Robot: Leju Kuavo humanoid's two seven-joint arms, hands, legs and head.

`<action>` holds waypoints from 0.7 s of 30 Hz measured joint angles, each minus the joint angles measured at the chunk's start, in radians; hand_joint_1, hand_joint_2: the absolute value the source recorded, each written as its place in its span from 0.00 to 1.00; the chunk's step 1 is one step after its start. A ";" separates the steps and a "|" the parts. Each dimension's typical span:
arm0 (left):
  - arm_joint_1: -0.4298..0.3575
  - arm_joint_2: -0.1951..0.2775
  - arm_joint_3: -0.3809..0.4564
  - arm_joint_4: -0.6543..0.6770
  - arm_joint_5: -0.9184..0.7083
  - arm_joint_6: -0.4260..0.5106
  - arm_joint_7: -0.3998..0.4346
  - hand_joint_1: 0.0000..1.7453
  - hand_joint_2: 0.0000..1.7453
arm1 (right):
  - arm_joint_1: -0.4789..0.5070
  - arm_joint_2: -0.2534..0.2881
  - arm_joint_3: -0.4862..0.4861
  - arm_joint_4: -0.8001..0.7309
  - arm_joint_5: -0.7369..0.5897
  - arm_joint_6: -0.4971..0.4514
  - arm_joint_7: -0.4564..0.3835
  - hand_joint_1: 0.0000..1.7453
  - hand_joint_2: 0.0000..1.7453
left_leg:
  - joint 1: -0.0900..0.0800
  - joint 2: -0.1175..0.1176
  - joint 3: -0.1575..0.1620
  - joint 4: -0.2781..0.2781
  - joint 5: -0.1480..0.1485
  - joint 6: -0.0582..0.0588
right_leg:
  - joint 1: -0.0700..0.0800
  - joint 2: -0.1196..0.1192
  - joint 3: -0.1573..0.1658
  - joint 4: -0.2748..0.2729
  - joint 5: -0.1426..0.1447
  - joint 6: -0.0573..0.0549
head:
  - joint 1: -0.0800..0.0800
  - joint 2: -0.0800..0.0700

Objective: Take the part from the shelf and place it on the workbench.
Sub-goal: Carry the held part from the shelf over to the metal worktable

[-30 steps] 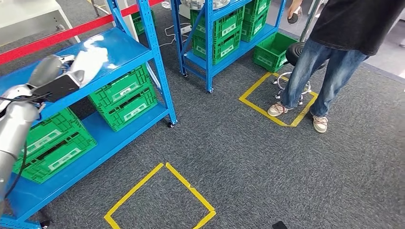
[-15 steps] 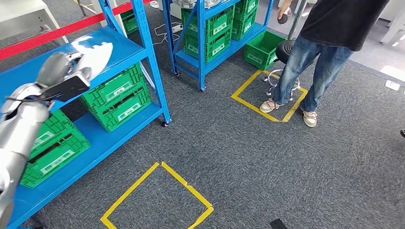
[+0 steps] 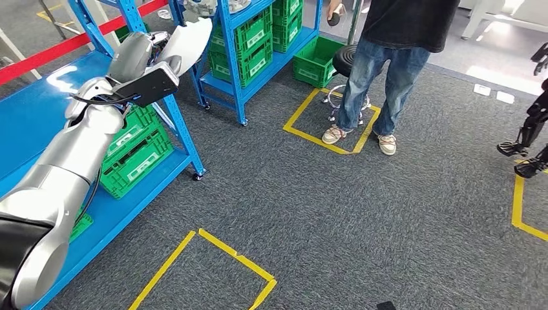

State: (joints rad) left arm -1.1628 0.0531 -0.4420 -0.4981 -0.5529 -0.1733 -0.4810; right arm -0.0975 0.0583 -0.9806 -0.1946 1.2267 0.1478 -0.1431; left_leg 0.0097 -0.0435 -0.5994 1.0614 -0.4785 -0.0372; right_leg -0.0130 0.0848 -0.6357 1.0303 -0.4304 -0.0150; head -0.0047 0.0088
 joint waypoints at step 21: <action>-0.089 -0.085 -0.001 0.006 -0.014 -0.043 0.005 1.00 1.00 | -0.038 -0.010 -0.040 0.000 -0.019 0.008 0.014 0.00 0.00 | -0.013 0.099 -0.002 0.007 -0.035 0.010 | 0.003 -0.101 -0.002 0.001 -0.004 0.001 | 0.008 0.000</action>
State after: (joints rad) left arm -1.2516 -0.0316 -0.4435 -0.4920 -0.5671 -0.2162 -0.4765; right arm -0.1353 0.0484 -1.0207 -0.1949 1.2077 0.1556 -0.1289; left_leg -0.0029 0.0552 -0.6015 1.0686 -0.5132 -0.0276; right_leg -0.0101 -0.0160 -0.6382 1.0317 -0.4342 -0.0136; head 0.0034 0.0088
